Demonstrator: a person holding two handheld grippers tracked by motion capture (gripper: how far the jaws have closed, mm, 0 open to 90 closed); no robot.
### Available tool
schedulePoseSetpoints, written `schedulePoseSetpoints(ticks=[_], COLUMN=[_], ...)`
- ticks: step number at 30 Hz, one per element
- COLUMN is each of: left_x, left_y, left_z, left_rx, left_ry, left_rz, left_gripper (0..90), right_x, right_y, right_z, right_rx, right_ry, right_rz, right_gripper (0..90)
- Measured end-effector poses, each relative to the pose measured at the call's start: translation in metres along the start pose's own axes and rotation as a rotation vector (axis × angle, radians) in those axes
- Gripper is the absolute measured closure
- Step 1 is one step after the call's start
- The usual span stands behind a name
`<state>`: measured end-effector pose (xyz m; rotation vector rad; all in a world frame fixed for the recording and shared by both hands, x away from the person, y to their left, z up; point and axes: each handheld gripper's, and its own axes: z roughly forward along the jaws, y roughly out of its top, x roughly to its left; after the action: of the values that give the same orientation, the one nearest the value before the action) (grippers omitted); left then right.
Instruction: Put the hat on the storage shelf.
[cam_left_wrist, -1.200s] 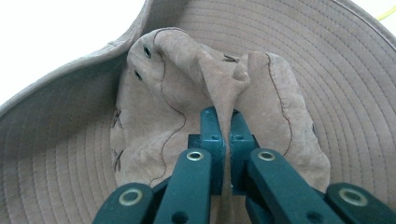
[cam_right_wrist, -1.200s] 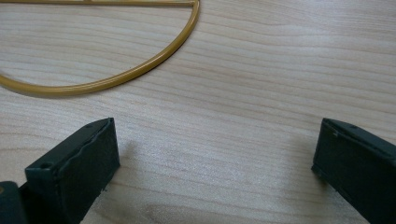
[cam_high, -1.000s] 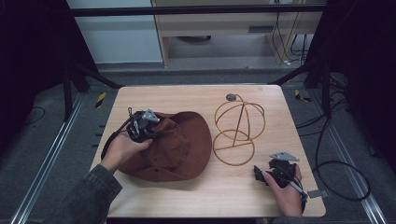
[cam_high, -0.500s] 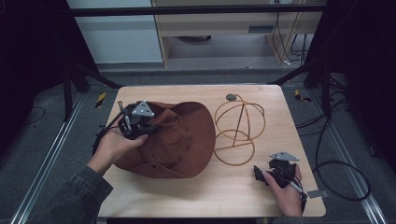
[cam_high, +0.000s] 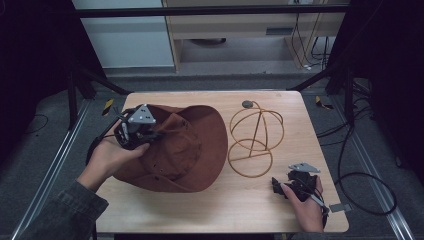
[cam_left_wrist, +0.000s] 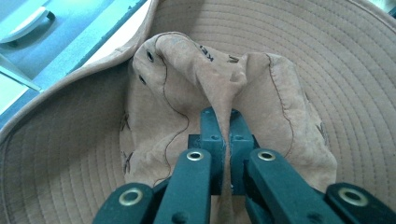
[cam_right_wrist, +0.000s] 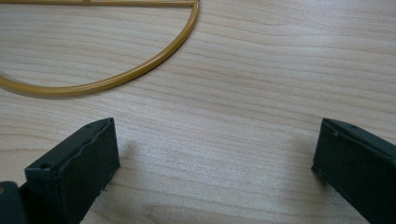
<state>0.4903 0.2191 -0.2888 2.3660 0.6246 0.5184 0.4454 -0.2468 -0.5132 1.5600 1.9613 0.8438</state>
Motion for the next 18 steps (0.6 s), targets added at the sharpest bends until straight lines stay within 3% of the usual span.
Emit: schedulePoseSetpoints(ticks=[5,18], left_x=[0.003,-0.002], left_y=[-0.003,0.006], left_z=[-0.012,-0.049], left_rx=[-0.008,-0.051], left_ry=[0.001,0.016], left_rz=[-0.008,0.030], left_gripper=[88.7,88.6], right_x=[0.000,0.000], right_y=[0.000,0.000], right_z=[0.000,0.000], right_rx=[0.000,0.000], right_ry=[0.000,0.000], right_rz=[0.000,0.000], right_gripper=[0.4,0.4])
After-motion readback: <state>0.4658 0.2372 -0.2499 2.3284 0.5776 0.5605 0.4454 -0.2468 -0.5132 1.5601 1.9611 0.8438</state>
